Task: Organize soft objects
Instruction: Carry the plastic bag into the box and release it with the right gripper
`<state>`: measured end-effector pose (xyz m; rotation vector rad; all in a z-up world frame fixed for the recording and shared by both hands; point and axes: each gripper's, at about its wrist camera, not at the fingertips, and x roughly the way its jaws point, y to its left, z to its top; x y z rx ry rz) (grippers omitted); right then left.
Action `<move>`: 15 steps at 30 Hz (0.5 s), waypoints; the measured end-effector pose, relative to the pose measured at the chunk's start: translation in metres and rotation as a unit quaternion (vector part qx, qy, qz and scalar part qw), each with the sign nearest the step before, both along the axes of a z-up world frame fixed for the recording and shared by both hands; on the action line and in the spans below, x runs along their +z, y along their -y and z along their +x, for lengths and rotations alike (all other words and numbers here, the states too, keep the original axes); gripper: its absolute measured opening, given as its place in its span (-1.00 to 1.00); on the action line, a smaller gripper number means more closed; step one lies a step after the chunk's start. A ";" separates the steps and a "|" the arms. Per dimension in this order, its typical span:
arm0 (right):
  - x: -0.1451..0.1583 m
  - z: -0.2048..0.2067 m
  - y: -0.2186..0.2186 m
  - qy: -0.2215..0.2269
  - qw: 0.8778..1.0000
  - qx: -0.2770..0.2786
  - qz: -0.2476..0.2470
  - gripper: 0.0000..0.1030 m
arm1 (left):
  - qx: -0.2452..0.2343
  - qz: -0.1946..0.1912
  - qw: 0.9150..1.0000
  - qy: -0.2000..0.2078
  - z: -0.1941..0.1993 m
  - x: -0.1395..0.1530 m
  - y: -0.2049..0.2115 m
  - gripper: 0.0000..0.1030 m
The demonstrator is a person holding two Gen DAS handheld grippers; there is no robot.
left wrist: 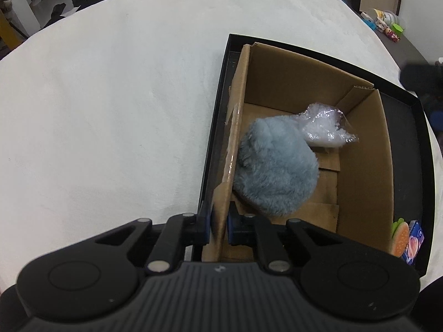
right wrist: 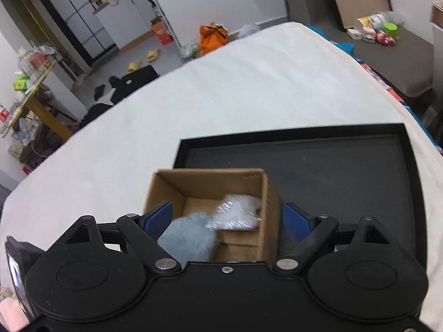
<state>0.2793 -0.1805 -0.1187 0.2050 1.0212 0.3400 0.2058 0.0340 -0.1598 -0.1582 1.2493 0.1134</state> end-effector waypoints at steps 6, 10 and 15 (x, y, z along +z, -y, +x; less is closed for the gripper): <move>-0.003 -0.011 0.017 -0.019 1.000 -0.022 -0.002 0.68 | -0.004 -0.003 1.000 0.001 -0.001 0.002 -0.003 -0.78; -0.006 -0.016 0.031 -0.033 0.999 -0.035 -0.010 0.68 | -0.006 -0.004 1.000 0.014 -0.003 0.006 -0.001 -0.74; -0.011 -0.023 0.050 -0.050 0.997 -0.052 -0.015 0.68 | -0.003 0.008 1.000 0.012 -0.005 0.005 0.004 -0.72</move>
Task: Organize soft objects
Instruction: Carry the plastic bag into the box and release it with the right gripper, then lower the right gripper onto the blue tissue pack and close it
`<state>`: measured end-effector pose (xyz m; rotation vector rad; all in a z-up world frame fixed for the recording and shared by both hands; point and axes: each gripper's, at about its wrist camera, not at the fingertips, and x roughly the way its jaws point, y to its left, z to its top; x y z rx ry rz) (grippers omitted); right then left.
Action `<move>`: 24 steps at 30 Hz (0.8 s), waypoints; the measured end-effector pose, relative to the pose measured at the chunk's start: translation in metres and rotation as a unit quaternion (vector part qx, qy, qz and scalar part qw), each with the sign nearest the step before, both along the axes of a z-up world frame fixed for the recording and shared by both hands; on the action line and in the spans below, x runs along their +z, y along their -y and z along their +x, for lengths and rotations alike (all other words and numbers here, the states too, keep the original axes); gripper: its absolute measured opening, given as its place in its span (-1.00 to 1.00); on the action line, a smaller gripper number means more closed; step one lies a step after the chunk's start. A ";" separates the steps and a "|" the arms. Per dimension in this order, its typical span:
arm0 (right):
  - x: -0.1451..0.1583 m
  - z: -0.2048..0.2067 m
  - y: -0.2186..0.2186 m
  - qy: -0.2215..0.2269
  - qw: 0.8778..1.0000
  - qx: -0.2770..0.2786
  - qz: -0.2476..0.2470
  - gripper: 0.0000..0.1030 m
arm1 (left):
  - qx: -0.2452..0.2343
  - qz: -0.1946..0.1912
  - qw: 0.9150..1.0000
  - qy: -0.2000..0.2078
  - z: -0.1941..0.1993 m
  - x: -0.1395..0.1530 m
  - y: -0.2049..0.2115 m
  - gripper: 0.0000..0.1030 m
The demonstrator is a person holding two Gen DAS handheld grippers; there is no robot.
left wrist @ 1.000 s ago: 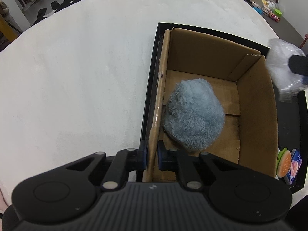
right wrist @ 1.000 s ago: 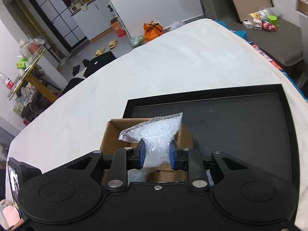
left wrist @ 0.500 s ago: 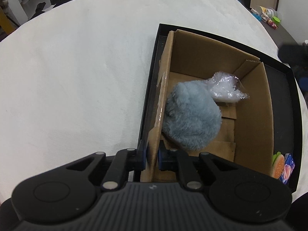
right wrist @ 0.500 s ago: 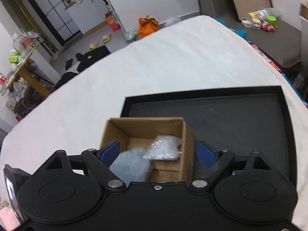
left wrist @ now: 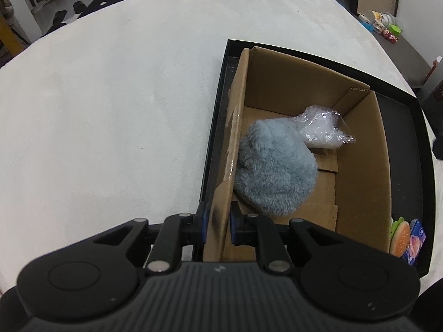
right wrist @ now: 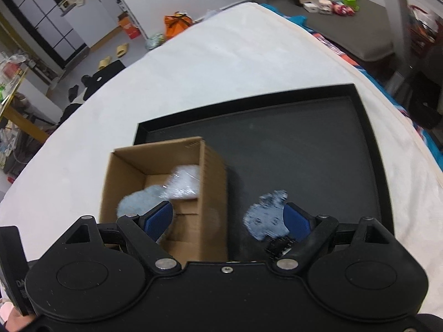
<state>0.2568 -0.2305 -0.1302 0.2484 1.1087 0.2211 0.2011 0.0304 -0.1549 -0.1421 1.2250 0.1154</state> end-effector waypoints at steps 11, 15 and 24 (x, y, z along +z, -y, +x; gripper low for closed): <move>-0.024 -0.011 0.033 -0.049 0.998 -0.028 -0.006 0.68 | 0.007 0.022 1.000 0.017 -0.001 0.006 0.008 0.01; -0.034 -0.013 0.045 -0.069 0.997 -0.036 -0.005 0.68 | 0.003 0.027 0.999 0.019 0.000 0.007 0.017 0.08; -0.058 -0.015 0.083 -0.120 0.988 -0.099 -0.020 0.68 | -0.005 0.040 0.999 0.019 -0.001 0.009 0.029 0.14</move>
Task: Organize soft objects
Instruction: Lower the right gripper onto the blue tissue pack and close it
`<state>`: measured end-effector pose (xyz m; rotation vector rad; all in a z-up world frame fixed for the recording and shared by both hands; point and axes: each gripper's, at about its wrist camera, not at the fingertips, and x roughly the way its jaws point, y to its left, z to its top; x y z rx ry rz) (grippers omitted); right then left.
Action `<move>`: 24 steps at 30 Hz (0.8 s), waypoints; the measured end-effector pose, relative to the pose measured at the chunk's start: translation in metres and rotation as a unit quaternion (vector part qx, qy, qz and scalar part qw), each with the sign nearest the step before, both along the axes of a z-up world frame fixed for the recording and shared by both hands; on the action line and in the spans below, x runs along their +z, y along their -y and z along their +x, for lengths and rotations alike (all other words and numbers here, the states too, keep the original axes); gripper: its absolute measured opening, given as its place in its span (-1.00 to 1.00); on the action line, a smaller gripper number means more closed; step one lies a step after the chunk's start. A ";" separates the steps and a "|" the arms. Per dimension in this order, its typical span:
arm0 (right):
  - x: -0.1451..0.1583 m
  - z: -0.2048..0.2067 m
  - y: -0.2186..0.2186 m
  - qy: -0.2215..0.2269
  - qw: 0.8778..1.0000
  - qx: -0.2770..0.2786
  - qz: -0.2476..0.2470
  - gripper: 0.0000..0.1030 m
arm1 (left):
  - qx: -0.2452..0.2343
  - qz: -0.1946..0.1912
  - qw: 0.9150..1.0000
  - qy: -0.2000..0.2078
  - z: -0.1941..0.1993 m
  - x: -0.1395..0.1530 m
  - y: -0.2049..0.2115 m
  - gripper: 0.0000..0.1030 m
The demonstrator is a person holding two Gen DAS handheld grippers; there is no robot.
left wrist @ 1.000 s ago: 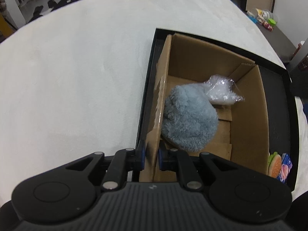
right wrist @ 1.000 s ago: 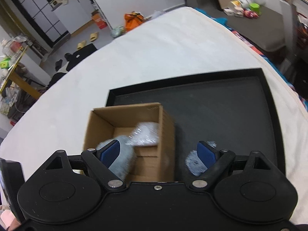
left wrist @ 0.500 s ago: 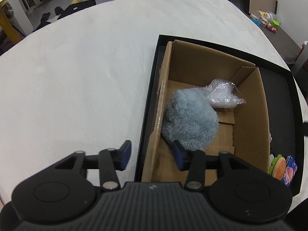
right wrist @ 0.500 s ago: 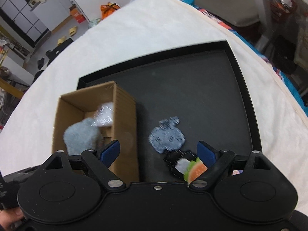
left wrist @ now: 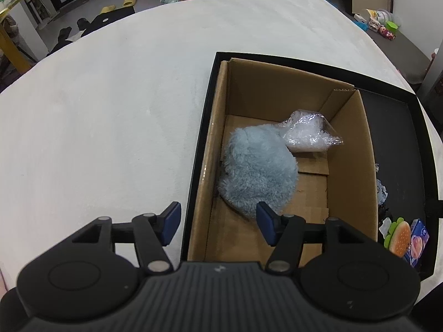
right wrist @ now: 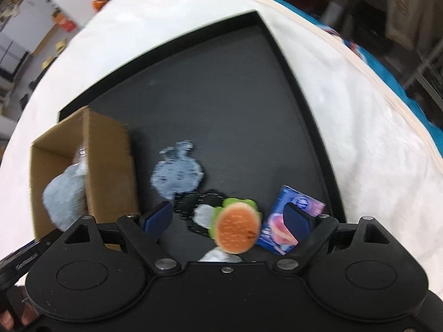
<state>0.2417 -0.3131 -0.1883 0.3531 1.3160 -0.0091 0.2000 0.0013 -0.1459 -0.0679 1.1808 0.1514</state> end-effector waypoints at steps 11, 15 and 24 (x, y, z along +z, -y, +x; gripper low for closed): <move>-0.038 -0.002 0.031 -0.058 0.994 -0.088 0.022 0.33 | -0.008 0.026 1.000 -0.003 0.001 0.002 0.014 0.15; -0.048 -0.004 0.036 -0.063 0.993 -0.103 0.011 0.24 | -0.010 0.032 0.999 -0.007 0.001 0.002 0.017 0.15; -0.070 0.002 0.048 -0.083 0.985 -0.147 -0.015 0.22 | -0.021 0.058 0.998 -0.024 0.006 -0.002 0.029 0.16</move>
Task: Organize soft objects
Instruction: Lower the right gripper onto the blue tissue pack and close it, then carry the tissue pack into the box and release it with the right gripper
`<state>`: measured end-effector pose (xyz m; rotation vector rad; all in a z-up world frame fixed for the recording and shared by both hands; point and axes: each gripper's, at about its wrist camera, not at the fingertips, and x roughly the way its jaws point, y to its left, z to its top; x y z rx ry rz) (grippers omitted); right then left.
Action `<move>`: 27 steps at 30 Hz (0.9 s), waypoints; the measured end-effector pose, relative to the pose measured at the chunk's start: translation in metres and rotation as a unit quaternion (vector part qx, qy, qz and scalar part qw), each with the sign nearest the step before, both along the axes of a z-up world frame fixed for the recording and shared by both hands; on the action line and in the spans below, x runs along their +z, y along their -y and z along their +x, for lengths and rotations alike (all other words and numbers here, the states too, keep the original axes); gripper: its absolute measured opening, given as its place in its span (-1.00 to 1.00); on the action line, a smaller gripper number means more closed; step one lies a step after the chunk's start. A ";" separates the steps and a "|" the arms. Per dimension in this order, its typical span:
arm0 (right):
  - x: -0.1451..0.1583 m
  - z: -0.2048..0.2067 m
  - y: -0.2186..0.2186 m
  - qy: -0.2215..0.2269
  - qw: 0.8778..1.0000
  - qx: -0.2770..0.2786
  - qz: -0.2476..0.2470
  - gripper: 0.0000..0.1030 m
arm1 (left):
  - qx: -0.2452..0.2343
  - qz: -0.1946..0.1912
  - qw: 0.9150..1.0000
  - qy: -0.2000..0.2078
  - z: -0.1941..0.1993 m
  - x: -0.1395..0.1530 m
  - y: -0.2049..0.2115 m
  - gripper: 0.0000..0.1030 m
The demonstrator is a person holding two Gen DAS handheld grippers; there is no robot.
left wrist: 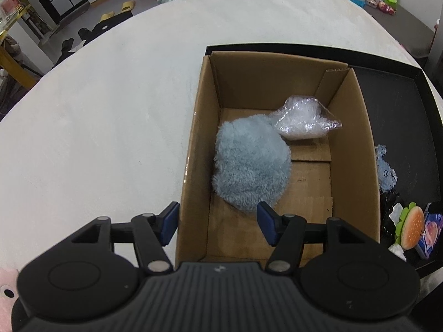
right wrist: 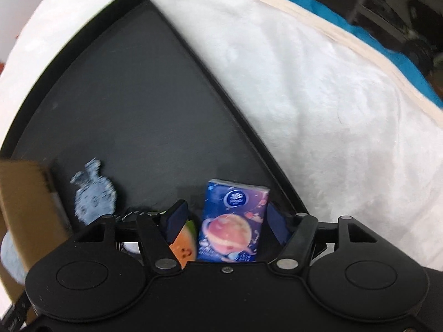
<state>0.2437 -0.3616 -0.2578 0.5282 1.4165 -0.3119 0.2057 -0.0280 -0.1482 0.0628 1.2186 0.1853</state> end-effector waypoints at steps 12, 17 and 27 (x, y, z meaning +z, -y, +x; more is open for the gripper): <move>-0.024 -0.004 -0.013 0.028 0.998 -0.035 -0.032 0.03 | -0.022 0.035 0.999 -0.031 0.001 -0.011 0.009 0.18; -0.022 -0.014 -0.011 0.051 0.997 -0.043 -0.037 0.00 | -0.028 0.059 0.997 -0.044 -0.001 -0.018 0.011 0.18; 0.000 -0.041 -0.004 0.098 0.992 -0.072 -0.042 -0.01 | -0.027 0.059 0.997 -0.051 0.002 -0.016 0.013 0.18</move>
